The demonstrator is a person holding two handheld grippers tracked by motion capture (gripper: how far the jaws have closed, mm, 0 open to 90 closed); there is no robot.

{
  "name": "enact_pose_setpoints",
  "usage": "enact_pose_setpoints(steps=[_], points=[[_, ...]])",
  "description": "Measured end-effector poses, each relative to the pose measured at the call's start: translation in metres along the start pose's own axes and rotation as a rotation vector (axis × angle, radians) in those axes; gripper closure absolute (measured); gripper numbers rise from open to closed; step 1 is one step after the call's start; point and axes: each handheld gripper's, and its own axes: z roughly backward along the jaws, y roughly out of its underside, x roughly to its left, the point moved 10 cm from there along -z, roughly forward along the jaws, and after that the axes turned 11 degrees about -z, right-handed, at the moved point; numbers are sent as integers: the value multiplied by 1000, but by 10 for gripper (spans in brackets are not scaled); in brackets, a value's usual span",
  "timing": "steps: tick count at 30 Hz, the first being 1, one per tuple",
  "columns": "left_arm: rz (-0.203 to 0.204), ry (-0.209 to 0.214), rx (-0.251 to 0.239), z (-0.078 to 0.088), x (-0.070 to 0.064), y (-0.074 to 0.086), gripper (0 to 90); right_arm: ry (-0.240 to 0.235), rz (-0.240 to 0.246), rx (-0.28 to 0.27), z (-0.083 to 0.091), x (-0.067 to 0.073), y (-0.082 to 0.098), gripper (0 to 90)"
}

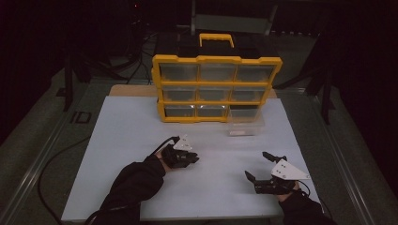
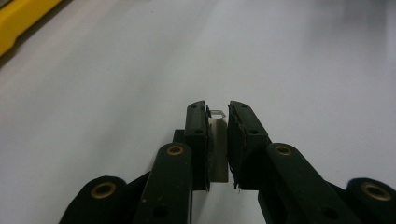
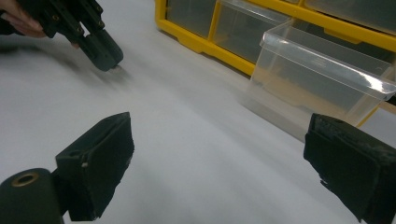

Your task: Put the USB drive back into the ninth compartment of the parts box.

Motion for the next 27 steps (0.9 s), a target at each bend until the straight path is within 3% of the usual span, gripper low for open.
enact_pose_setpoints(steps=[16,27], points=[[6,5,-20,9,6,-20,785,-7,2,1,-1,1,0,80],[-14,14,-22,8,7,-36,785,-5,0,1,0,1,0,80]])
